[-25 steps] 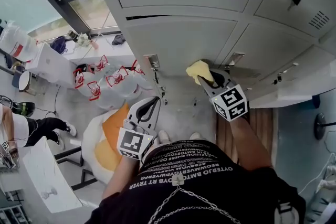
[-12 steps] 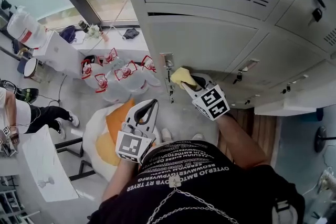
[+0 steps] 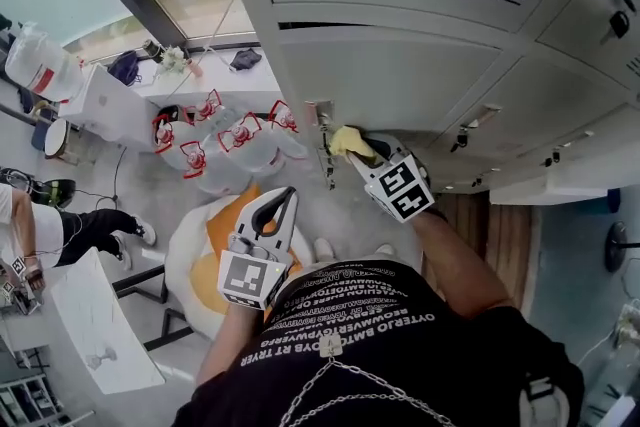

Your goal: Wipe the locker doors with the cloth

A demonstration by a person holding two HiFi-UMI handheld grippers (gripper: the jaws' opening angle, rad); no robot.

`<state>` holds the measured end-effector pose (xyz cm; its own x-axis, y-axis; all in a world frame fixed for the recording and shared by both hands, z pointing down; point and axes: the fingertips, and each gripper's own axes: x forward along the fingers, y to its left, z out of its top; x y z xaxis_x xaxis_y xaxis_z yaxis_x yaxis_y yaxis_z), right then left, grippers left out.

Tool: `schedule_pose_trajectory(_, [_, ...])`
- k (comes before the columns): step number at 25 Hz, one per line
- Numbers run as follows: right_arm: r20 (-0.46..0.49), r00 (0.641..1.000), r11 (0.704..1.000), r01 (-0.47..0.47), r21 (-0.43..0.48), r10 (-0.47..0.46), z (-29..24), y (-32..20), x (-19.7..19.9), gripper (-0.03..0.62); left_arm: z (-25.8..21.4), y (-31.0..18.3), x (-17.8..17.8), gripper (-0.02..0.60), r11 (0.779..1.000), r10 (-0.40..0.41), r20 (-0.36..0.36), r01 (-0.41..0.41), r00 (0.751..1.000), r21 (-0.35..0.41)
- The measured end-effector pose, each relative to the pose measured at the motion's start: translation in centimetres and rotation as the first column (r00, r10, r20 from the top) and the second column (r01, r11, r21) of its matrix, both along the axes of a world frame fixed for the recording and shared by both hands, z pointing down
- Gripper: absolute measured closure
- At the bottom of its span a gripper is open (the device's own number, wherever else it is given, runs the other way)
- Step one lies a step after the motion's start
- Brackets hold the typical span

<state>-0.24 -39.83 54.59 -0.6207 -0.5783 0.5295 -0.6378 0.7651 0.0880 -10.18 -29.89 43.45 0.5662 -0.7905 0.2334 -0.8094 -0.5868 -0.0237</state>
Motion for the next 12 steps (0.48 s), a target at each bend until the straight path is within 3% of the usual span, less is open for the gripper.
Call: schedule_pose_trajectory(12, [-0.034,0.976,0.976,-0.217,-0.003,0.217,0.9,-0.2,10.9,0.485,-0.1,-1.7,5.3,0.575,0.987,0.161,-0.007,-0.161,0.987,0.007])
